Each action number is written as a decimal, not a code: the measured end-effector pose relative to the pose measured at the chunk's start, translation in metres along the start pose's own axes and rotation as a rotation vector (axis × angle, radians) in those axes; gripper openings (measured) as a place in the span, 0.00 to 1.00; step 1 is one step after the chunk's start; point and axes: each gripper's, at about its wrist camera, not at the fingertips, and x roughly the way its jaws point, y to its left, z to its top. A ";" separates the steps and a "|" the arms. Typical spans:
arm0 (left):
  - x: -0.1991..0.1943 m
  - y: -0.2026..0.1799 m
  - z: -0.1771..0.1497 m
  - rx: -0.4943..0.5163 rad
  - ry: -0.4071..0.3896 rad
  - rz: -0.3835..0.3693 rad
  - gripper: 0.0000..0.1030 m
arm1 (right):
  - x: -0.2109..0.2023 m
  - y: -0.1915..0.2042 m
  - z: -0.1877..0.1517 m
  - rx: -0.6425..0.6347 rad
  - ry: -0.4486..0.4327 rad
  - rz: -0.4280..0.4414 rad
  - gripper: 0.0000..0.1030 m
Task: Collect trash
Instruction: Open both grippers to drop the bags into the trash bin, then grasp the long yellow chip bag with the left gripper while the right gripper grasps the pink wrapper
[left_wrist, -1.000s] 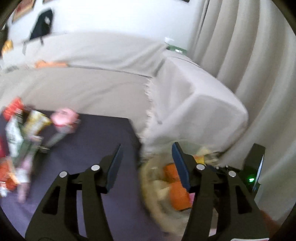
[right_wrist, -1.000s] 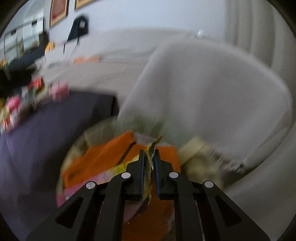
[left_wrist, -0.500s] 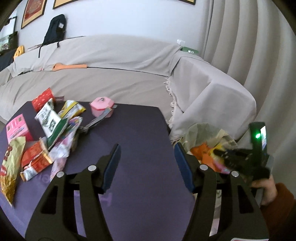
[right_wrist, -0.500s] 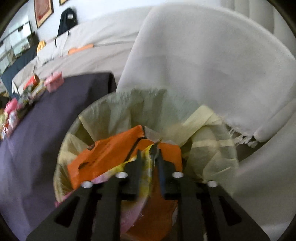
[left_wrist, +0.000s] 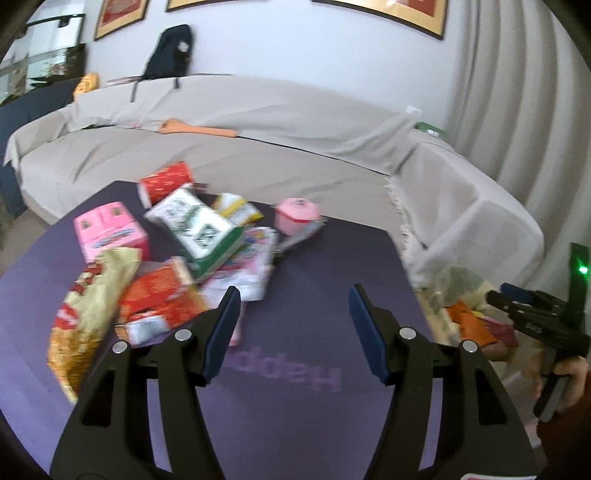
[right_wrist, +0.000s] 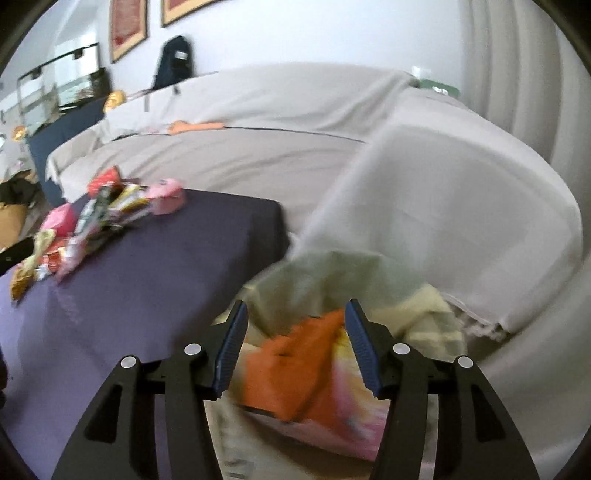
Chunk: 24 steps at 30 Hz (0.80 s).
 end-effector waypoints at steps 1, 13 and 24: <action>-0.002 0.006 0.000 -0.004 -0.002 0.015 0.56 | -0.001 0.009 0.002 -0.012 -0.013 0.007 0.50; -0.022 0.130 -0.005 -0.108 0.049 0.250 0.56 | 0.026 0.103 0.023 -0.114 -0.001 0.075 0.50; 0.006 0.171 -0.013 -0.168 0.147 0.250 0.56 | 0.049 0.155 0.041 -0.154 0.084 0.067 0.50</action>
